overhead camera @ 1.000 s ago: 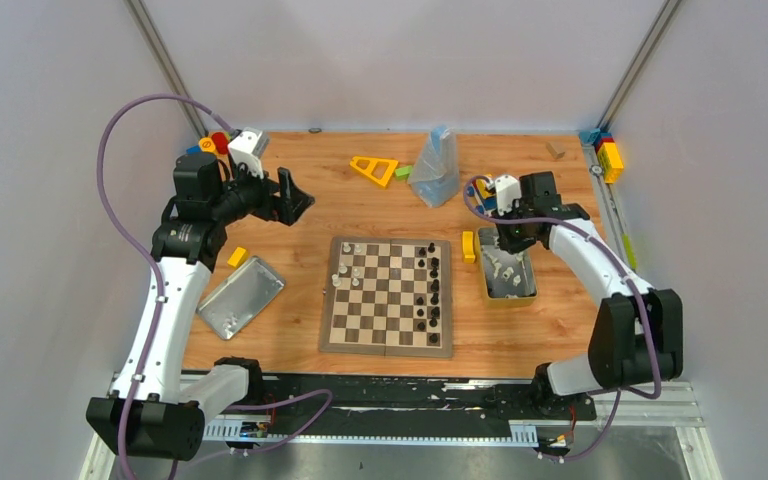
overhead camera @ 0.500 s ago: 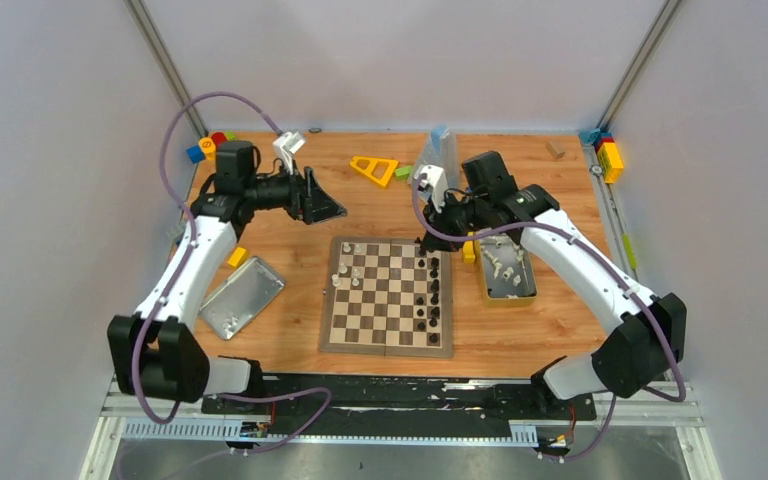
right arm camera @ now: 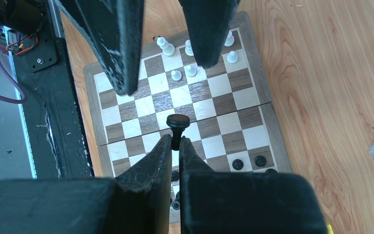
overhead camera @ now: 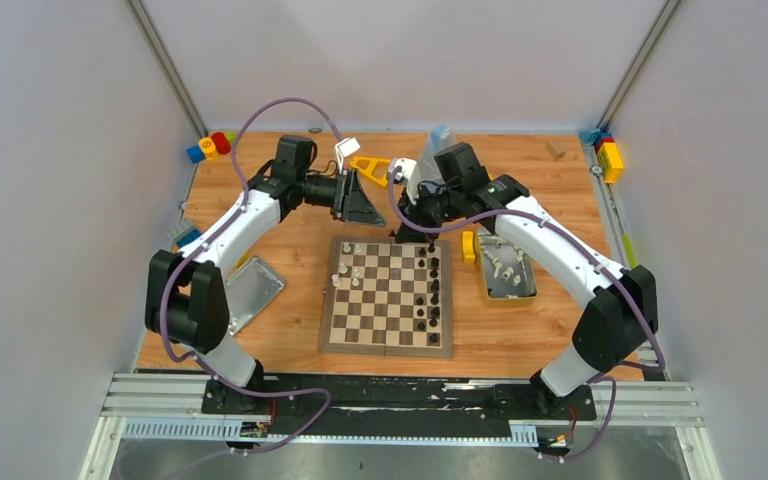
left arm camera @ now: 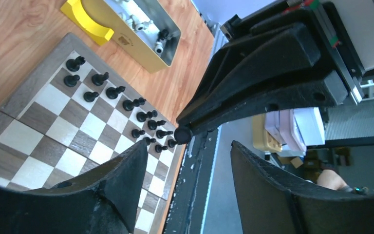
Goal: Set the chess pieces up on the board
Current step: Place the chess piece on the chessboard.
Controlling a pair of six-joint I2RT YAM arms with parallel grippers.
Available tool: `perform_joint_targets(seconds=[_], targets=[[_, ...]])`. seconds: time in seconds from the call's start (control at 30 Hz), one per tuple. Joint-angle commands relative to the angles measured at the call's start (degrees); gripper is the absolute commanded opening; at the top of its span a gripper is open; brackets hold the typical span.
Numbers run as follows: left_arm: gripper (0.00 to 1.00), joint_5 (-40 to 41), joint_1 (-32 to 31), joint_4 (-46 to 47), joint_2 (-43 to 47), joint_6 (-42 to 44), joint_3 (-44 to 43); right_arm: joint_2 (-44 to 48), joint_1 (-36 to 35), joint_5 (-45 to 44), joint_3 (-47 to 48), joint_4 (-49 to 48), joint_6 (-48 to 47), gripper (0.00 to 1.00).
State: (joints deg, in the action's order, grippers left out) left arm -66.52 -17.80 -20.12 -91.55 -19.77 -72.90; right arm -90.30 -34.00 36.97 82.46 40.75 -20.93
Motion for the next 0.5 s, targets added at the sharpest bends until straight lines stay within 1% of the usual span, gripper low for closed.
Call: perform_joint_targets(seconds=[0.0, 0.13, 0.33, 0.47], targets=[[0.68, -3.2, -1.3, 2.8, -3.0, -4.1, -2.9, 0.0, -0.7, 1.8, 2.4, -4.2, 0.8, 0.01], [0.61, -3.9, -2.1, 2.8, -4.6, -4.6, -3.2, 0.6, -0.9, 1.4, 2.3, -5.0, 1.2, 0.01], [0.56, -4.3, -3.0, 2.8, -5.3, -4.7, -3.4, 0.9, -1.0, 1.1, 2.1, -5.2, 1.6, 0.01], [0.5, -4.4, -3.6, 2.9, -5.4, -4.6, -3.3, 0.9, -1.1, 0.8, 2.1, -5.5, 1.8, 0.01]])
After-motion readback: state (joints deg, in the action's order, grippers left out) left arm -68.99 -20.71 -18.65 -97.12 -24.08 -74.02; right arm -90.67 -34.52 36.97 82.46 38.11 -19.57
